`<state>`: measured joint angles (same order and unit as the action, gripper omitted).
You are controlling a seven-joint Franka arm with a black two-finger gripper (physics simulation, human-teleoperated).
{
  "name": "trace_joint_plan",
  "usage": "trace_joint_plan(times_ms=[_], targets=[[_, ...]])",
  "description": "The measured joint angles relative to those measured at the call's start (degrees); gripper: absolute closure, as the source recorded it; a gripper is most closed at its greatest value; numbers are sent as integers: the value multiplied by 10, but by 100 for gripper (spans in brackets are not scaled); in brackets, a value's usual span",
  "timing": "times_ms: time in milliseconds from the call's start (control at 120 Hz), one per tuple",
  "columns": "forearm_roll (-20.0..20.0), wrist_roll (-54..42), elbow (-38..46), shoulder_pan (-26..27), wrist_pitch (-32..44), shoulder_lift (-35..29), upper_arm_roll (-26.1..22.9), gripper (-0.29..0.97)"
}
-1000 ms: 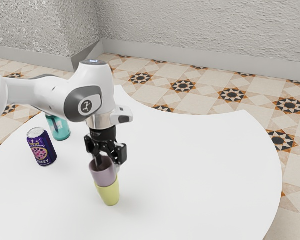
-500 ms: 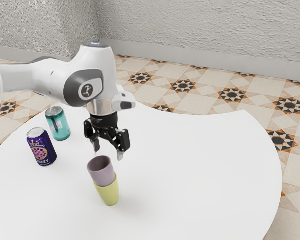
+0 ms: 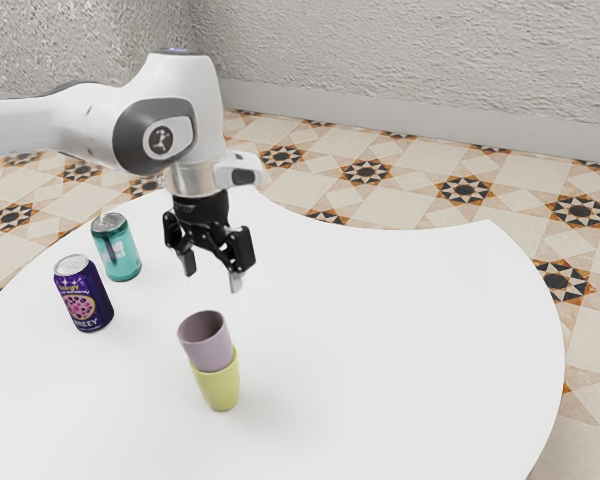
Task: Place the left cup onto the right cup
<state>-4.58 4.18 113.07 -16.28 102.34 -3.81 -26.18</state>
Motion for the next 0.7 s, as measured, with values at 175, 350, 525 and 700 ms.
trace_joint_plan(times_ms=[175, 350, 525, 700], targets=[[25, -11, -50, 80, -23, 24, 84, 0], [46, -20, -82, 129, -43, 35, 136, 0], [71, -27, -103, 144, -51, 38, 155, 0], [79, -32, -113, 147, -56, 38, 164, 0]])
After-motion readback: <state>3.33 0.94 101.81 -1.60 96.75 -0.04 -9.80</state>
